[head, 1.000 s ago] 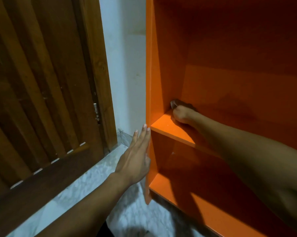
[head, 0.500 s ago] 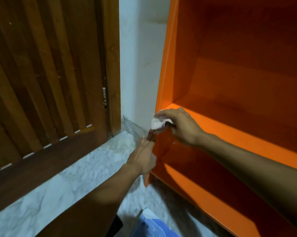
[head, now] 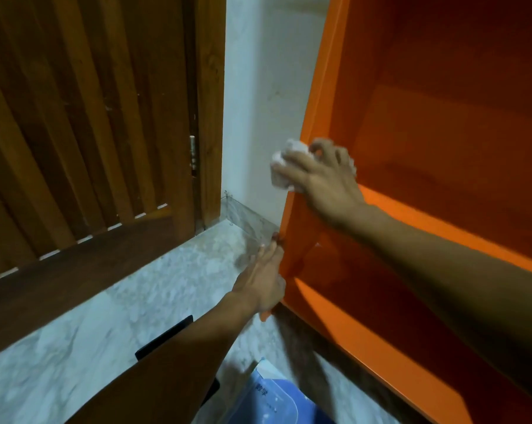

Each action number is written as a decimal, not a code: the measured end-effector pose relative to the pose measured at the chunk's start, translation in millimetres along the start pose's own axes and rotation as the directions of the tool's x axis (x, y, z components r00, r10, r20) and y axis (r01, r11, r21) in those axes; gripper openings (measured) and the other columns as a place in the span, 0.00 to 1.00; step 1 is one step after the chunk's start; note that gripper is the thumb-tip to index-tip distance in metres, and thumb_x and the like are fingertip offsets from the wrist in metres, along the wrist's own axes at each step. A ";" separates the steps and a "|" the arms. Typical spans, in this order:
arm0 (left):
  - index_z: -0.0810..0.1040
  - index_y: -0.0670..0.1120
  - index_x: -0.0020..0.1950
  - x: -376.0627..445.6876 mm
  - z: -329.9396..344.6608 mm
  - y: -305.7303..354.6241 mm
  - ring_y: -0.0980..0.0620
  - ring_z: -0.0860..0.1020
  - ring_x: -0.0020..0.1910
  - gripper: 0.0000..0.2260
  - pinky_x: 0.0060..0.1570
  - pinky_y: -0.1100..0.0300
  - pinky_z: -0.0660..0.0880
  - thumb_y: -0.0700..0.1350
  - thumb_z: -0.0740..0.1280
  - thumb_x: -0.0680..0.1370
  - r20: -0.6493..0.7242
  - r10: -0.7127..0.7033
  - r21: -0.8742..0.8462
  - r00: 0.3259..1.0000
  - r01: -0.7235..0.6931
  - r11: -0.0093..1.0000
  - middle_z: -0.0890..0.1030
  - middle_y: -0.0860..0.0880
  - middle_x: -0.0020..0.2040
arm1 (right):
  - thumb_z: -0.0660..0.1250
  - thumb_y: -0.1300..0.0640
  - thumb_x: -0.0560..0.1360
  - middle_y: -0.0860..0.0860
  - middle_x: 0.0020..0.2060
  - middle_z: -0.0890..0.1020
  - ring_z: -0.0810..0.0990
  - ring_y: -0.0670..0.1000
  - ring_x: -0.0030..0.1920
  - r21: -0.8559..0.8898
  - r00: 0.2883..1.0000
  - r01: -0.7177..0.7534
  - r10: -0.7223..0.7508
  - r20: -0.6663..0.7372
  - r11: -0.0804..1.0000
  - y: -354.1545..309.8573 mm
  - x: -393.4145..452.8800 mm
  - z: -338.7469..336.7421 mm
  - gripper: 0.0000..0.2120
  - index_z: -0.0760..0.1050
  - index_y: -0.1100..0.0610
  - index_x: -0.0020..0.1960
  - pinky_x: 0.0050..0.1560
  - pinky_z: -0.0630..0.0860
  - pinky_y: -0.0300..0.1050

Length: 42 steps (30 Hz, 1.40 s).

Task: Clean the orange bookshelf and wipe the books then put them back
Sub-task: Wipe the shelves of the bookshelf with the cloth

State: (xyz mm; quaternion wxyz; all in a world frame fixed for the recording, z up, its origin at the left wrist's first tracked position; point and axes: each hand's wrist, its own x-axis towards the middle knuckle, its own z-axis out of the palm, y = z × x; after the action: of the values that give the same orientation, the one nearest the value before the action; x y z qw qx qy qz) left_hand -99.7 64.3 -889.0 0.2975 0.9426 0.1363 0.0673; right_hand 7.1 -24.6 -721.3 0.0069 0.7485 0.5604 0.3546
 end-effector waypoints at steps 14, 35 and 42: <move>0.39 0.52 0.81 -17.4 60.3 23.9 0.41 0.45 0.80 0.37 0.72 0.42 0.65 0.43 0.60 0.80 0.141 -0.108 0.060 0.984 0.100 0.993 0.37 0.47 0.81 | 0.53 0.52 0.75 0.53 0.58 0.80 0.67 0.61 0.58 -0.196 0.947 0.190 -0.127 0.295 0.962 33.3 -147.0 -52.4 0.22 0.80 0.53 0.60 0.54 0.61 0.57; 0.41 0.46 0.81 -55.1 200.8 80.4 0.40 0.41 0.80 0.33 0.76 0.44 0.52 0.51 0.57 0.83 0.466 0.012 0.295 0.885 -0.169 0.940 0.38 0.43 0.81 | 0.57 0.59 0.75 0.57 0.60 0.80 0.68 0.61 0.58 -0.404 0.853 0.299 -0.052 0.519 0.865 81.6 -367.3 -152.8 0.18 0.80 0.55 0.61 0.55 0.63 0.55; 0.39 0.47 0.81 -58.6 199.5 74.6 0.42 0.40 0.80 0.33 0.76 0.46 0.51 0.52 0.56 0.84 0.464 0.055 0.288 0.884 -0.209 0.934 0.36 0.44 0.81 | 0.58 0.50 0.81 0.54 0.64 0.71 0.70 0.58 0.62 -0.277 0.526 -0.181 0.331 0.783 0.944 41.6 -365.9 -99.6 0.21 0.63 0.47 0.74 0.60 0.67 0.56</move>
State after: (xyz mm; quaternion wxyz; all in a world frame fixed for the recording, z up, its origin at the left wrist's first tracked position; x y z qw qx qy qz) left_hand -97.9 -119.9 -1010.9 0.1535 0.9758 0.0078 -0.1555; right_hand -56.0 -387.3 -821.2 0.2739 0.8975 0.3456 0.0074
